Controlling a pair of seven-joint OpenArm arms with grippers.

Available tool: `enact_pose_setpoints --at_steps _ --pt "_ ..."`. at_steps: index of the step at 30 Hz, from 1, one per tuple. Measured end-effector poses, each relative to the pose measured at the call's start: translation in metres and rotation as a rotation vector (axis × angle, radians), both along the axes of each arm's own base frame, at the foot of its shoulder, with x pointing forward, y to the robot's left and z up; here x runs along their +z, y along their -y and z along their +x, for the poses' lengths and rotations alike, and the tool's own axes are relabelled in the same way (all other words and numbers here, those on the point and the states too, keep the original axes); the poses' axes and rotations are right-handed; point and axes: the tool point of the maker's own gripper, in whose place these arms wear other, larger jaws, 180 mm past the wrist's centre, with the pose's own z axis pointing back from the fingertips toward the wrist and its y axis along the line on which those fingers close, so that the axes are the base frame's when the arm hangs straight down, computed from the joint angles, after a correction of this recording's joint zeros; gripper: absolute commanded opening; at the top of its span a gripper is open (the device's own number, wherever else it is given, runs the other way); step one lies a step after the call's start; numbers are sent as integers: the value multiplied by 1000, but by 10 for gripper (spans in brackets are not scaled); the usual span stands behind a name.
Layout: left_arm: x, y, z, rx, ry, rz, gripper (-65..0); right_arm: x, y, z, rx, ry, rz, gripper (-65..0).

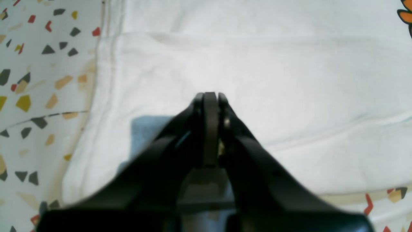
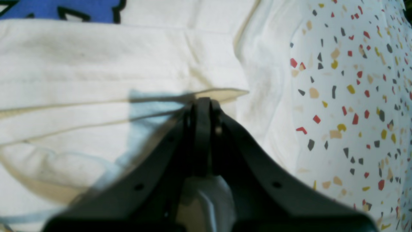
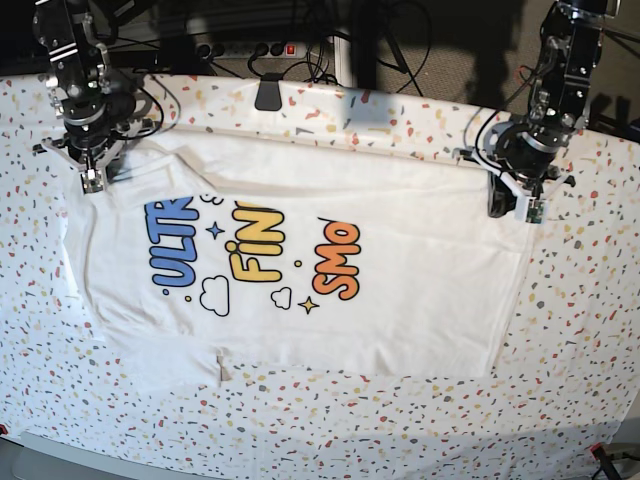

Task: Fold the T-shirt properly
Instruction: 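Fold the shoulder edge over onto the shirt body with both grippers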

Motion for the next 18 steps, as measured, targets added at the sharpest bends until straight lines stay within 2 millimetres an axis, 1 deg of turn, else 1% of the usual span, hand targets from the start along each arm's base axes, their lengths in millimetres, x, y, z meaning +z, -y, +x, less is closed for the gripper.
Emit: enact_pose_setpoints --at_steps 2,5,8,11,15,18 --pt "-2 0 -9 -13 7 25 -650 -4 0 -7 2 -16 -2 -650" --pt "-5 3 -28 -41 8 59 -650 -8 0 -16 3 -38 -3 -650" --pt "-8 5 -44 -46 4 54 -650 -12 -2 -25 7 -57 -4 -650" --pt "-10 2 -58 -30 10 54 -650 -13 -6 -37 21 -72 -2 -650" --pt "-13 -2 -71 -23 13 82 -650 -15 -16 -58 49 -101 -13 -650" --pt "-14 -2 -79 -29 10 88 -650 -21 -30 -75 64 -121 -23 -650"
